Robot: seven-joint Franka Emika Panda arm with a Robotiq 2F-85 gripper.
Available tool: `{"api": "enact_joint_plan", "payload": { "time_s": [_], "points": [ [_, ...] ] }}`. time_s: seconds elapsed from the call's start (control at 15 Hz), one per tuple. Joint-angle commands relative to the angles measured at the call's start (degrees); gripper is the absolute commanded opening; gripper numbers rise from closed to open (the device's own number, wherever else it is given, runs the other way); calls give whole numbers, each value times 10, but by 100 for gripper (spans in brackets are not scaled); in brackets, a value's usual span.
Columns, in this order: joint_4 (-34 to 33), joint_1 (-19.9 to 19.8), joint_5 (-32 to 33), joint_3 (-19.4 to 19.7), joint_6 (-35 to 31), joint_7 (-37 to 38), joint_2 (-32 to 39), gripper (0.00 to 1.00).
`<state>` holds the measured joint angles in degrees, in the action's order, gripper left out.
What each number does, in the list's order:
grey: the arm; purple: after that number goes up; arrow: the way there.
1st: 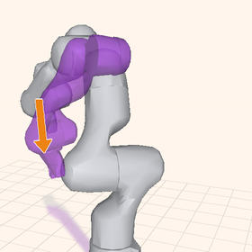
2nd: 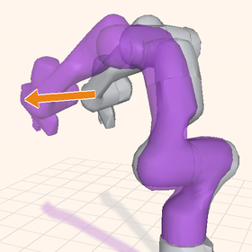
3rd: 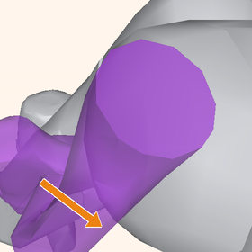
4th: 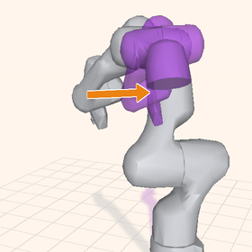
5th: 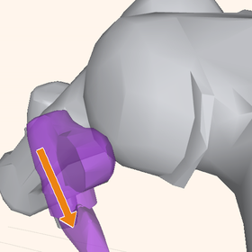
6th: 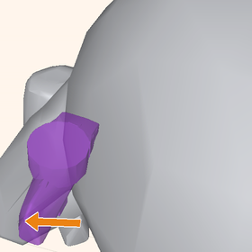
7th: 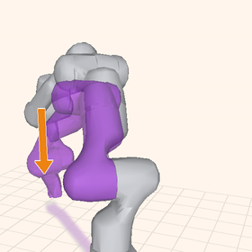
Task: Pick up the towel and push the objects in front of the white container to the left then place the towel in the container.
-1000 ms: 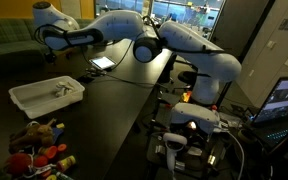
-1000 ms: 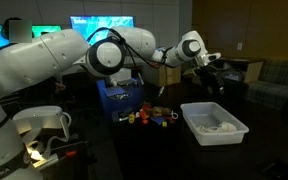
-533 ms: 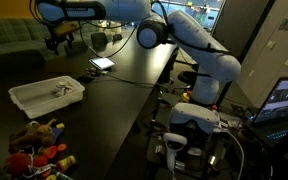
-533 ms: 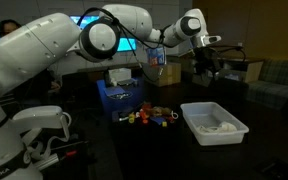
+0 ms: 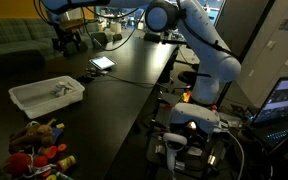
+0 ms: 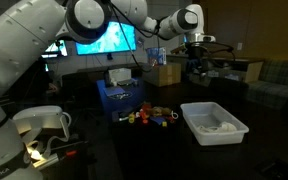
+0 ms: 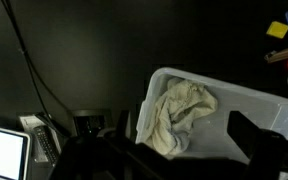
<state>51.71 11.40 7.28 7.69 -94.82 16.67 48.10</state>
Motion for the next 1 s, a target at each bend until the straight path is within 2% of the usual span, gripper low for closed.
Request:
{"api": "enact_joint_plan", "payload": {
  "time_s": [0.0,0.2,0.27,0.47,0.73,0.8,0.93],
  "points": [
    [140,-6,-14,-11,-8,-13,-95,100],
    [221,-12,-16,-12,-16,-32,-145,100],
    [245,-25,-6,-29,-14,-34,-162,100],
    [327,-44,-9,-42,-28,-59,-216,100],
    [438,-68,0,-48,-99,-86,-286,100],
    [352,-60,4,-47,-48,-65,-224,100],
    [396,-68,3,-47,-75,-74,-252,100]
  ]
}}
